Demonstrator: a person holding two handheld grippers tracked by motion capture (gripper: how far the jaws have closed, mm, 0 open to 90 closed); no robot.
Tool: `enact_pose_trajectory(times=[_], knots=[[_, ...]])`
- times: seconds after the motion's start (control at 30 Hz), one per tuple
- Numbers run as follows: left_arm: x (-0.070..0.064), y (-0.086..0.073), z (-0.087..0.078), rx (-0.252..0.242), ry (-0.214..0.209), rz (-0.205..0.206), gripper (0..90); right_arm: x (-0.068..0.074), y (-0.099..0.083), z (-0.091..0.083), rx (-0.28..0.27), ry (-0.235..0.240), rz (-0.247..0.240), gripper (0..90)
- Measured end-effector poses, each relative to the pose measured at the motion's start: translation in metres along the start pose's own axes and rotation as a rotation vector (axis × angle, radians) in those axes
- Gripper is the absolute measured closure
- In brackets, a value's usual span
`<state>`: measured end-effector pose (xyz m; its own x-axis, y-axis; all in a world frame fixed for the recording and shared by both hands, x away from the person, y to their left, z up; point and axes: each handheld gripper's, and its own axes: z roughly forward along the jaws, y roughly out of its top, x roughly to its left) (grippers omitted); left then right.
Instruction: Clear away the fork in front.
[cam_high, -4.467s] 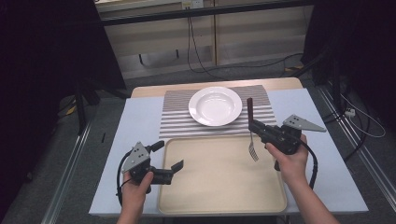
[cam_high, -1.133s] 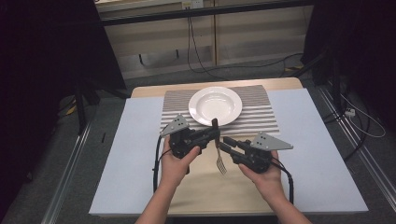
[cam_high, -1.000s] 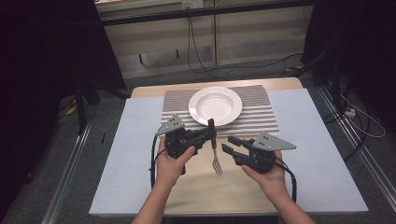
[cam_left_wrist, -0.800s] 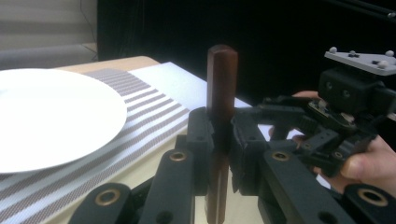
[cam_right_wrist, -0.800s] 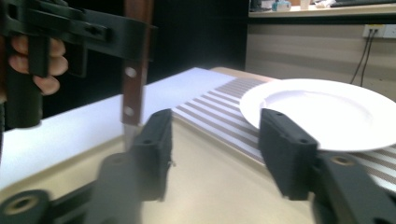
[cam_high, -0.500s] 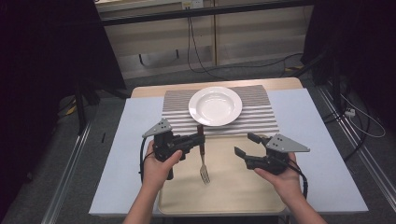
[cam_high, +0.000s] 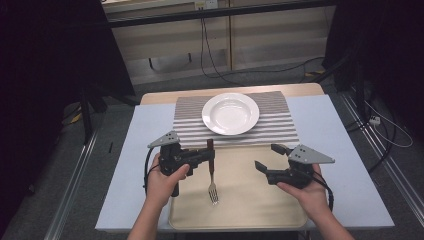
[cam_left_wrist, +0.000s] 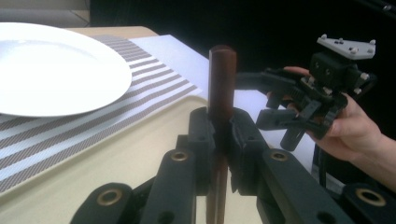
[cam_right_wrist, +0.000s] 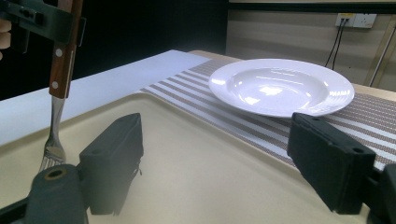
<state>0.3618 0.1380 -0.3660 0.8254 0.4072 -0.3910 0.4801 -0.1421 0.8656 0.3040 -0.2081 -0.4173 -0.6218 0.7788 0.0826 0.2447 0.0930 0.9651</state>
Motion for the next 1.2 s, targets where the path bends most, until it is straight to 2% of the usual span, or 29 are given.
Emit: enact_pose_trajectory(times=[0.1, 0.27, 0.4, 0.57, 0.73, 0.87, 0.93, 1.03, 1.2], knots=[[0.003, -0.001, -0.004, -0.002, 0.001, -0.011, 80.6, -0.002, -0.001, -0.002, 0.009, -0.011, -0.004, 17.4], [0.009, -0.006, -0.01, 0.024, 0.011, -0.018, 80.6, -0.005, -0.002, -0.006, 0.02, -0.02, -0.011, 17.3], [0.017, -0.012, -0.016, 0.004, 0.017, -0.047, 80.7, -0.006, -0.003, -0.01, 0.024, -0.017, -0.01, 16.5], [0.023, -0.017, -0.022, -0.009, 0.022, -0.058, 80.3, -0.008, -0.005, -0.012, 0.039, -0.023, -0.009, 15.9], [0.034, -0.022, -0.022, 0.001, 0.084, -0.055, 78.1, -0.01, -0.006, -0.015, 0.048, -0.022, -0.011, 15.6], [0.04, -0.028, -0.014, 0.06, 0.12, -0.026, 74.1, -0.011, -0.006, -0.016, 0.046, -0.025, -0.008, 15.6], [0.042, -0.032, -0.01, 0.071, 0.115, -0.03, 73.2, -0.011, -0.007, -0.017, 0.049, -0.027, -0.01, 15.6], [0.043, -0.038, -0.005, 0.11, 0.131, -0.01, 70.6, -0.012, -0.008, -0.017, 0.051, -0.022, -0.007, 15.4], [0.044, -0.044, -0.005, 0.144, 0.14, 0.001, 68.1, -0.014, -0.011, -0.021, 0.051, -0.023, 0.003, 14.6]])
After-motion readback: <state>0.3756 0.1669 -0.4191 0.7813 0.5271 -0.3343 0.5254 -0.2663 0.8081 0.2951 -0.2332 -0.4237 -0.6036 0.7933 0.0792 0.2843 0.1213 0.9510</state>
